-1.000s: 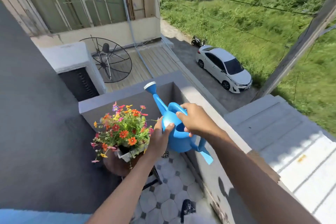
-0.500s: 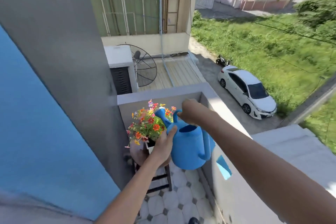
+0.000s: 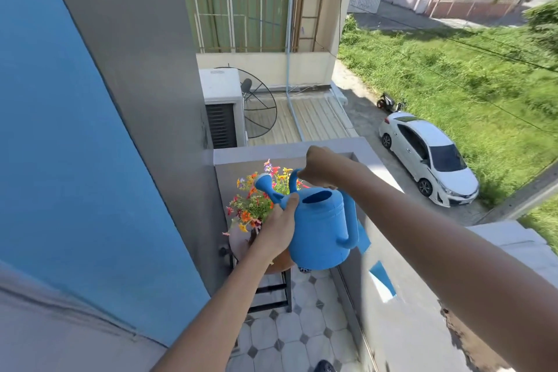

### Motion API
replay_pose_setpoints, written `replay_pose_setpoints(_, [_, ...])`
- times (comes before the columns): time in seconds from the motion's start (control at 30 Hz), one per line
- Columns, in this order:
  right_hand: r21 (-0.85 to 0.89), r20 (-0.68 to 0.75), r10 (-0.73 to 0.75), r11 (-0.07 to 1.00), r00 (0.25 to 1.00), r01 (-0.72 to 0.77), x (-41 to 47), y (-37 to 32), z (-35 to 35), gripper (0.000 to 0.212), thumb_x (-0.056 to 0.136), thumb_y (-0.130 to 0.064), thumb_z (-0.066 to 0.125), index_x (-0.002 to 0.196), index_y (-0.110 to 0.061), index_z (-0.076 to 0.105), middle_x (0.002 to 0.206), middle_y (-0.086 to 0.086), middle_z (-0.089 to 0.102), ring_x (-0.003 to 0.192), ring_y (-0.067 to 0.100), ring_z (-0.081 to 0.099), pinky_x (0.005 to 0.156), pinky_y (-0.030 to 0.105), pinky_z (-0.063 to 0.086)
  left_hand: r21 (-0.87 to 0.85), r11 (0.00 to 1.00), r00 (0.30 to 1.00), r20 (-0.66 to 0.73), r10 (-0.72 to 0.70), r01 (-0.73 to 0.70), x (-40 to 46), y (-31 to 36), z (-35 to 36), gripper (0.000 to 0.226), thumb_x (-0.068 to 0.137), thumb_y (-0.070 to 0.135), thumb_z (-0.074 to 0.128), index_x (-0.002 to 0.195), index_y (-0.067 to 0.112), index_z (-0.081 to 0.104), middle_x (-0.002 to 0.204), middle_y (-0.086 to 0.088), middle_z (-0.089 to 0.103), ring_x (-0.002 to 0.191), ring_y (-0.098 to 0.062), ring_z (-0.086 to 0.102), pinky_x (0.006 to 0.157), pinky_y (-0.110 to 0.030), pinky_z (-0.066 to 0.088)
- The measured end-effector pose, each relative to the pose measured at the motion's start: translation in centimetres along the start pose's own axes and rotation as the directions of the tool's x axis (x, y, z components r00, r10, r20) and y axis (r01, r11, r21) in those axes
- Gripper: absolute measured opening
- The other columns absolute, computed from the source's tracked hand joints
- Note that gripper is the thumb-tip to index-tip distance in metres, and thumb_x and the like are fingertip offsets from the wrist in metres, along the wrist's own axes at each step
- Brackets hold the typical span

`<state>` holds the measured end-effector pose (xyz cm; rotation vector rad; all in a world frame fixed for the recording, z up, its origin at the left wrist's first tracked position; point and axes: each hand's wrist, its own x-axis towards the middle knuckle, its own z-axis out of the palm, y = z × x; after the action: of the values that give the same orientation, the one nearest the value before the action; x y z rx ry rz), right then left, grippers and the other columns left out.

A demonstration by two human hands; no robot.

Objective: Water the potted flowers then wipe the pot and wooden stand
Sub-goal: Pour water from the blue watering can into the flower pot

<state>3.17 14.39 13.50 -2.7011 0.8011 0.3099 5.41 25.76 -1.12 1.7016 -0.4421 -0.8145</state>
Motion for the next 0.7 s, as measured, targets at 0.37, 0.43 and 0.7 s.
replay_pose_setpoints(0.37, [-0.024,0.003,0.039,0.999,0.999,-0.038,-0.3,0.9,-1.1,0.025,0.095,-0.022,0.057,0.112,-0.004,0.050,0.076,0.008,0.055,0.055,0.022,0.055,0.044,0.026,0.039,0.100,0.994,0.999,0.034,-0.035,0.032,-0.6,1.8,1.3,0.078,0.085,0.077,0.023,0.102,0.012,0.061,0.078,-0.007,0.050,0.073,-0.021,0.048,0.068,-0.037,0.034])
replay_pose_setpoints(0.43, [-0.019,-0.017,0.051,0.998,0.999,-0.052,-0.2,1.7,-1.2,0.027,0.094,-0.022,0.058,0.113,-0.004,0.052,0.082,0.009,0.058,0.059,0.022,0.055,0.044,0.026,0.038,0.108,0.994,0.999,0.047,-0.023,0.018,-0.5,2.2,2.0,0.079,0.087,0.076,0.022,0.102,0.009,0.061,0.076,-0.007,0.049,0.071,-0.020,0.047,0.067,-0.037,0.033])
replay_pose_setpoints(0.7, [-0.031,-0.090,0.148,0.988,0.985,-0.151,-0.3,5.2,-1.3,0.031,0.093,-0.029,0.062,0.111,-0.004,0.055,0.083,0.005,0.057,0.067,0.020,0.052,0.048,0.025,0.037,0.124,0.992,0.995,0.090,-0.036,0.025,-0.2,3.5,5.1,0.067,0.089,0.072,0.021,0.103,0.018,0.058,0.084,-0.001,0.059,0.078,-0.015,0.055,0.065,-0.034,0.037])
